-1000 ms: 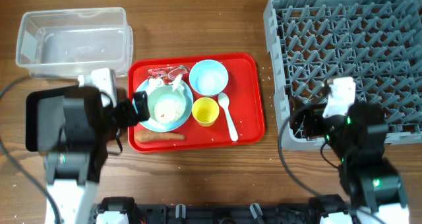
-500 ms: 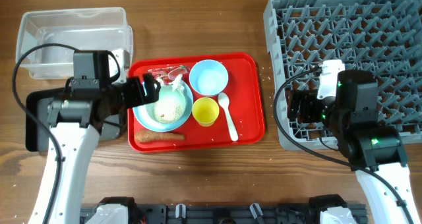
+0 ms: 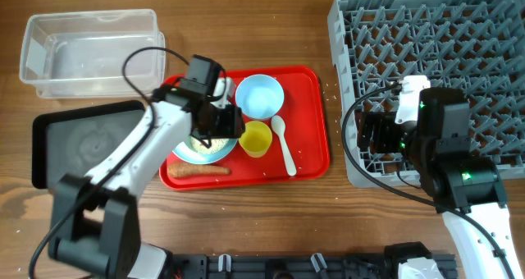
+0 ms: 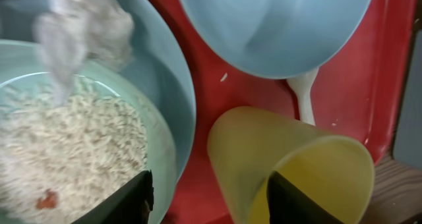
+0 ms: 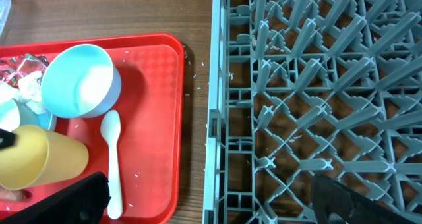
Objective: Sort waste into correct bins and load items into the dishwasher rack
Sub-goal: 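Reach the left gripper to the yellow cup and grasp it, then lift the yellow cup and hand it to the right gripper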
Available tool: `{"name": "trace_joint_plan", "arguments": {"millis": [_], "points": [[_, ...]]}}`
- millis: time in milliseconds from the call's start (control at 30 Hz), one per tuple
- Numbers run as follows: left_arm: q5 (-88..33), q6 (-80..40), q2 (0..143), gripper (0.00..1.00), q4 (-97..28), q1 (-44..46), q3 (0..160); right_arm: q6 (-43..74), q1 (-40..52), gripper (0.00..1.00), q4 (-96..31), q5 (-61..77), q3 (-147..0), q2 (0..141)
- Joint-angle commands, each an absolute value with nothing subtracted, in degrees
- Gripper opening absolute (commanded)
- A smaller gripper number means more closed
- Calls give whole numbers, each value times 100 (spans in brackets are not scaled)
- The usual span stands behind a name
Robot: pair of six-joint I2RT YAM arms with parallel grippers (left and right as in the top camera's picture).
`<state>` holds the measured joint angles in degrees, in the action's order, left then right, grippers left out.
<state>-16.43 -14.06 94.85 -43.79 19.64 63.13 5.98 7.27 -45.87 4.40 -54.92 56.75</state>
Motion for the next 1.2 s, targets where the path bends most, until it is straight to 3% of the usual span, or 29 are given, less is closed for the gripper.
{"name": "trace_joint_plan", "arguments": {"millis": [0, 133, 333, 600, 733, 867, 967, 1167], "points": [[-1708, -1393, 9725, 54, -4298, 2204, 6403, 661, 705, 100, -4576, 340, -5625, 5680], [-1566, -1396, 9730, 41, -4246, 2357, 6403, 659, 705, 100, -4574, 340, -5625, 5680], [-1516, -1396, 9730, 4, -4237, 2449, 6399, 661, 705, 100, -4593, 340, -5625, 5680], [-1708, -1422, 9430, 4, -4392, 2213, 6639, 1267, 705, 100, -4657, -357, -5625, 5680], [-3094, -1448, 9155, 4, -4300, 1806, 6858, 1859, 639, 100, -4606, -794, -5625, 5704], [-4799, -1970, 9131, 4, -3863, 1321, 6862, 1059, 375, 100, -4117, 1035, -5625, 6007], [-6217, -2152, 9131, 4, -3417, 1221, 6862, 145, 303, 100, -3555, 3592, -5625, 6477], [-7175, -2156, 9131, 4, -3055, 1341, 6862, -259, 303, 100, -2377, 6595, -5625, 7290]]}}
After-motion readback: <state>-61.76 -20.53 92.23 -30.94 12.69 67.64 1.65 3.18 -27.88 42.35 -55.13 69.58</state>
